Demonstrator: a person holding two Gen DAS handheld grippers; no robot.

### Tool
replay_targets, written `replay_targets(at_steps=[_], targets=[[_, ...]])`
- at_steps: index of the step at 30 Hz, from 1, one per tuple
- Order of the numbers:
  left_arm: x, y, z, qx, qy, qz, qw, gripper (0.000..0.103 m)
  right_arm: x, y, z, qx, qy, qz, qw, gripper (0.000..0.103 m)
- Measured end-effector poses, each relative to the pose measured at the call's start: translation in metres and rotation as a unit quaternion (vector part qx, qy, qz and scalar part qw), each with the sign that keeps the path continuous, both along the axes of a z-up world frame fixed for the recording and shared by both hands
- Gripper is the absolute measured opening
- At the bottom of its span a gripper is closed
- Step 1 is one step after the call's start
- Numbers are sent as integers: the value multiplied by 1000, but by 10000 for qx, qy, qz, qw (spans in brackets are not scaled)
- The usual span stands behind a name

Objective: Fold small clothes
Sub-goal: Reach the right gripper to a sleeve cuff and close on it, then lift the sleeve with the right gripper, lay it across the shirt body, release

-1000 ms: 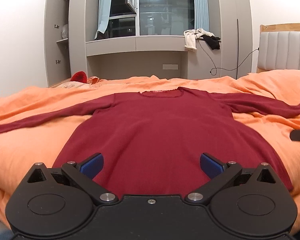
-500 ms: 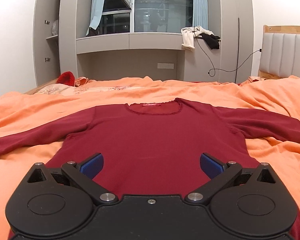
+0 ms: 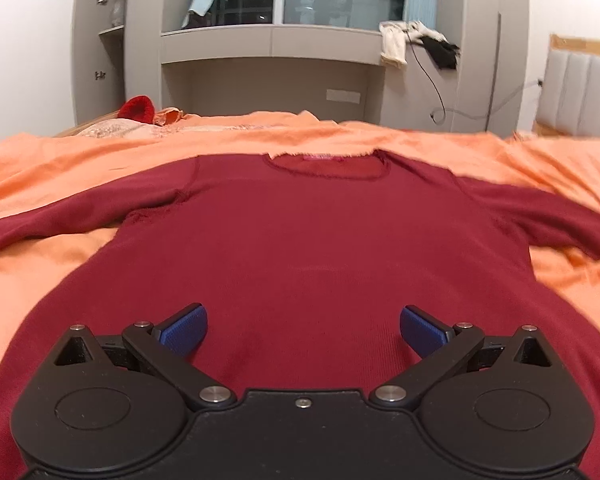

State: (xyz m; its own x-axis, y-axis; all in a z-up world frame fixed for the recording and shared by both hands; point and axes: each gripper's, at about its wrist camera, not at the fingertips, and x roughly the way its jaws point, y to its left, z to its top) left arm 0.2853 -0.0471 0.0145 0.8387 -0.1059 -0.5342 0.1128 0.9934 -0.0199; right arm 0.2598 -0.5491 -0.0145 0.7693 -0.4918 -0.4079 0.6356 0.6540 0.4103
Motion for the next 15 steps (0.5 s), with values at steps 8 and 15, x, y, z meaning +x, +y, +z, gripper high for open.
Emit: replay_targets(at_steps=[8, 15], targets=[[-5, -8, -9, 280, -45, -143, 9995, 102, 8, -10, -5, 147, -254, -452, 9985, 59], [-7, -1, -5, 30, -55, -142, 9999, 102, 3, -23, -6, 683, -575, -617, 9941, 7]])
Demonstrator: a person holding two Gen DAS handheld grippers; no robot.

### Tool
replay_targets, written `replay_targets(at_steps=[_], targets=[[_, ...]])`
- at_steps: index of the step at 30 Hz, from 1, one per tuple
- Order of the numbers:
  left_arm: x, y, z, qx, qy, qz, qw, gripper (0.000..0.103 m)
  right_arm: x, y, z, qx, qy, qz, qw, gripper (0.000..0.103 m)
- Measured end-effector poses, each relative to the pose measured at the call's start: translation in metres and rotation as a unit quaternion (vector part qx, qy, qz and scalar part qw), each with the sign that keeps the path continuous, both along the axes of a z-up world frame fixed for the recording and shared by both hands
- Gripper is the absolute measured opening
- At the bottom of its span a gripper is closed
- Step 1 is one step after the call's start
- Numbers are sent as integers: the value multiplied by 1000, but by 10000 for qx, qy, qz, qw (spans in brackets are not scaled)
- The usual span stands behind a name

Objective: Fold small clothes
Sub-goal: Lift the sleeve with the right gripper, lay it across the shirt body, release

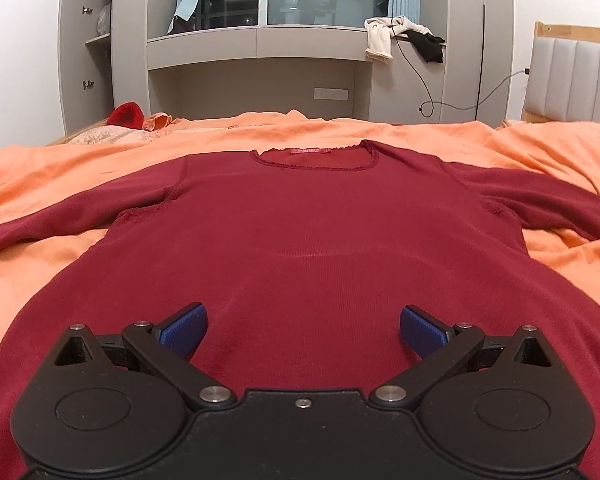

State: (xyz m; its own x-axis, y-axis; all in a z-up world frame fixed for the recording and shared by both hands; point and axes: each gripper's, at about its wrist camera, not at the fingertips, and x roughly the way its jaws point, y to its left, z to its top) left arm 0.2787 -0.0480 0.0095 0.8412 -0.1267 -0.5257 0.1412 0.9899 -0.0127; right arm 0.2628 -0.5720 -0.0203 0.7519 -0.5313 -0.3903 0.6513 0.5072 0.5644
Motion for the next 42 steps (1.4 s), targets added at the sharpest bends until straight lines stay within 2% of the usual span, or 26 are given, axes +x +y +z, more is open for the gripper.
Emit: replay_targets(at_steps=[4, 8, 14, 19, 25, 29, 32, 37, 42], targets=[[0, 5, 4, -175, -9, 46, 9998, 102, 0, 17, 17, -329, -260, 341, 9985, 6], [0, 12, 12, -335, -81, 182, 9992, 102, 12, 53, 45, -1254, -244, 919, 9875, 6], [4, 31, 26, -359, -202, 629, 9972, 102, 44, 125, 95, -2430, -361, 1806, 9524, 6], [7, 59, 37, -669, -181, 1073, 9918, 102, 69, 203, 128, -3239, -574, 2620, 9073, 6], [8, 98, 48, -1126, -132, 1632, 9801, 102, 91, 307, 132, -4077, -730, 3618, 8352, 6], [6, 122, 52, -1455, -140, 1947, 9699, 102, 94, 360, 116, -4342, -627, 4255, 7915, 6], [3, 137, 54, -1610, -149, 2145, 9632, 102, 88, 402, 99, -4536, -405, 4729, 7543, 6], [1, 154, 55, -1820, -112, 2365, 9544, 102, 76, 459, 53, -5062, 334, 5577, 6569, 6], [1, 158, 54, -1871, -72, 2410, 9523, 102, 58, 489, 11, -5790, 914, 5948, 5501, 6]])
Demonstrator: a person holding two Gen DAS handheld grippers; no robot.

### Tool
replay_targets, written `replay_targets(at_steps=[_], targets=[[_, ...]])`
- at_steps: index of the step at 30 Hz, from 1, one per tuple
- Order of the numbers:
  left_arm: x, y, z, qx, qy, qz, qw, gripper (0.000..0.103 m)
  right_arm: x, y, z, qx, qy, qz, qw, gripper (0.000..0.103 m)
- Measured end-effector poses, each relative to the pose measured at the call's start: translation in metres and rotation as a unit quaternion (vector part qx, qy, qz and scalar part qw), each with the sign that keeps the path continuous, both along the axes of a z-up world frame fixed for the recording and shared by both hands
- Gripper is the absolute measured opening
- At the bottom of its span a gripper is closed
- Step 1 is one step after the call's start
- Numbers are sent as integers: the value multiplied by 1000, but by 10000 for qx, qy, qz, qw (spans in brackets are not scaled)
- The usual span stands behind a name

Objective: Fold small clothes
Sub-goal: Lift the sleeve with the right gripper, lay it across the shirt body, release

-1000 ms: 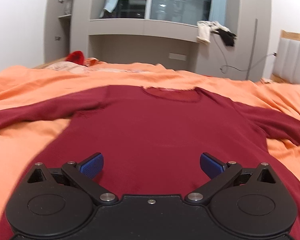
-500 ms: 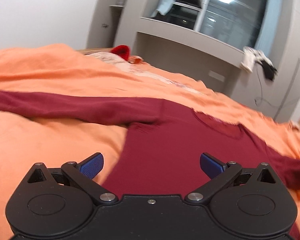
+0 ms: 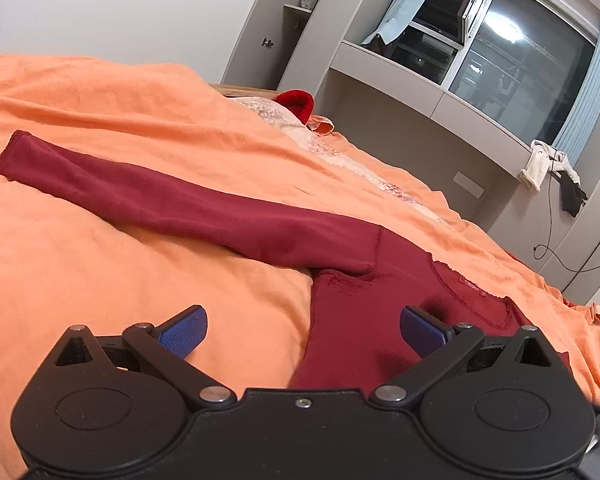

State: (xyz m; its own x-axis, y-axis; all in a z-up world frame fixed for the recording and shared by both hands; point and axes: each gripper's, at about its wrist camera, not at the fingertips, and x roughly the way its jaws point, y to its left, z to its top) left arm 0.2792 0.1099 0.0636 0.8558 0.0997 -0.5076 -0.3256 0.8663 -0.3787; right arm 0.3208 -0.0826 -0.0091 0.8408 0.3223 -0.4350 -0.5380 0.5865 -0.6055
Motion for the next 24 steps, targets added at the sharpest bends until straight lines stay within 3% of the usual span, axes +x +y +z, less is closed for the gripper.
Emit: replay_targets(at_steps=[4, 9, 11, 13, 16, 21, 24], targets=[[1, -1, -2, 13, 40, -31, 10000, 102, -17, 8, -11, -523, -278, 279, 9979, 7], [8, -6, -6, 35, 93, -139, 9999, 102, -39, 0, -14, -546, -340, 455, 9969, 12], [9, -9, -7, 54, 100, -226, 9997, 102, -48, -8, -17, -487, -386, 435, 9971, 26], [11, -13, -9, 82, 107, -331, 9994, 102, -52, -18, -15, -303, -423, 336, 9981, 55], [14, -22, -13, 168, 154, -530, 9983, 102, -52, -47, -4, -29, -424, 73, 9991, 72], [22, -40, -21, 485, 370, -779, 9951, 102, -44, -98, 4, 22, -696, -722, 9950, 87], [24, -50, -26, 814, 581, -806, 9917, 102, -34, -137, 4, 195, -954, -1575, 9827, 91]])
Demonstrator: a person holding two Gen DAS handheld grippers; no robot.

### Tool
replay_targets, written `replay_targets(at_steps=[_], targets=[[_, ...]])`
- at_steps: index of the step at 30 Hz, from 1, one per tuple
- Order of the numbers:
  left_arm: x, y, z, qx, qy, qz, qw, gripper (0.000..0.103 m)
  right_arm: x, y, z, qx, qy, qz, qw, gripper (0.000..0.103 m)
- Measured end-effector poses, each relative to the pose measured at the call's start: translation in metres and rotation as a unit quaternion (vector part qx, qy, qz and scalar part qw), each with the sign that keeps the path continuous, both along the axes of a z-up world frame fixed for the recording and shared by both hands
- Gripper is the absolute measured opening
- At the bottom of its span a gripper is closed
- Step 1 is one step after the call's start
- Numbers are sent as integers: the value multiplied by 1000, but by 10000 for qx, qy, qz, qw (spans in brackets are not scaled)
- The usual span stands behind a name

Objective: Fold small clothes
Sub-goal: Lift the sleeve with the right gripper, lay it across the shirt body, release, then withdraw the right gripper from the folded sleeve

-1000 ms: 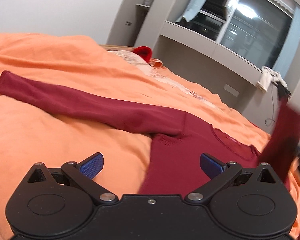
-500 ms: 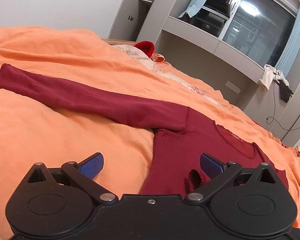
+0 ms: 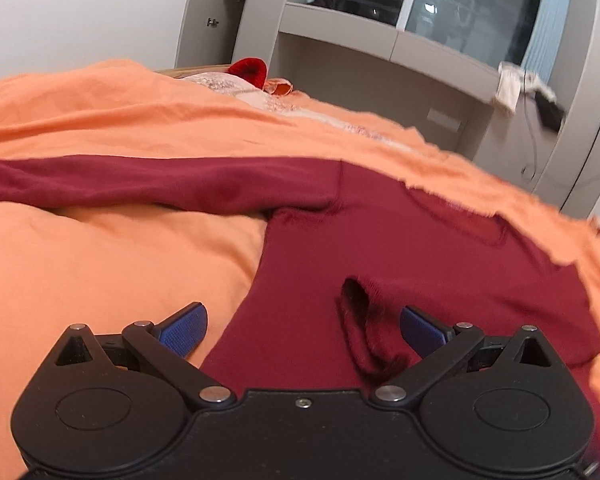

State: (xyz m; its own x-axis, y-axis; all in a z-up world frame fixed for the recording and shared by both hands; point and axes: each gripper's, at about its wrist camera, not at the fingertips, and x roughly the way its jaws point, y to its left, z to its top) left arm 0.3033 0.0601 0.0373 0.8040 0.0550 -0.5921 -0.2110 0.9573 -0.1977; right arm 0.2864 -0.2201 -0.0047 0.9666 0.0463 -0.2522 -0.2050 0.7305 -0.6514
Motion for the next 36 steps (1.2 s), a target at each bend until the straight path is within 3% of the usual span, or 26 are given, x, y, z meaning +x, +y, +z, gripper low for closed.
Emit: replay_targets(at_steps=[5, 7, 11, 15, 17, 20, 22, 27, 31, 36], targets=[[3, -5, -7, 284, 149, 1, 9995, 102, 32, -53, -8, 476, 114, -1075, 9930, 88], [2, -7, -7, 355, 160, -6, 9992, 102, 43, -68, -10, 697, 303, -1282, 9888, 78], [0, -12, -8, 540, 188, -43, 9984, 102, 51, -90, -12, 1063, 555, -1282, 9845, 73], [1, -16, -9, 654, 200, -44, 9976, 102, 63, -80, -21, 578, 467, -972, 9925, 72], [2, -17, -10, 719, 211, -32, 9972, 102, 72, -72, -27, 359, 440, -827, 9949, 64], [2, -21, -11, 821, 199, -31, 9964, 102, 84, -67, -33, 143, 311, -740, 9967, 43], [1, -23, -11, 831, 172, -50, 9964, 102, 87, -67, -33, 131, 278, -738, 9968, 10], [-4, -24, -8, 665, -23, -269, 9974, 102, 75, -79, -17, 709, 168, -923, 9931, 6], [-6, -28, -7, 674, -27, -364, 9971, 102, 70, -96, -4, 1361, 535, -1162, 9824, 6], [-6, -33, -8, 781, 38, -500, 9957, 102, 80, -105, -19, 1521, 1036, -1348, 9736, 6]])
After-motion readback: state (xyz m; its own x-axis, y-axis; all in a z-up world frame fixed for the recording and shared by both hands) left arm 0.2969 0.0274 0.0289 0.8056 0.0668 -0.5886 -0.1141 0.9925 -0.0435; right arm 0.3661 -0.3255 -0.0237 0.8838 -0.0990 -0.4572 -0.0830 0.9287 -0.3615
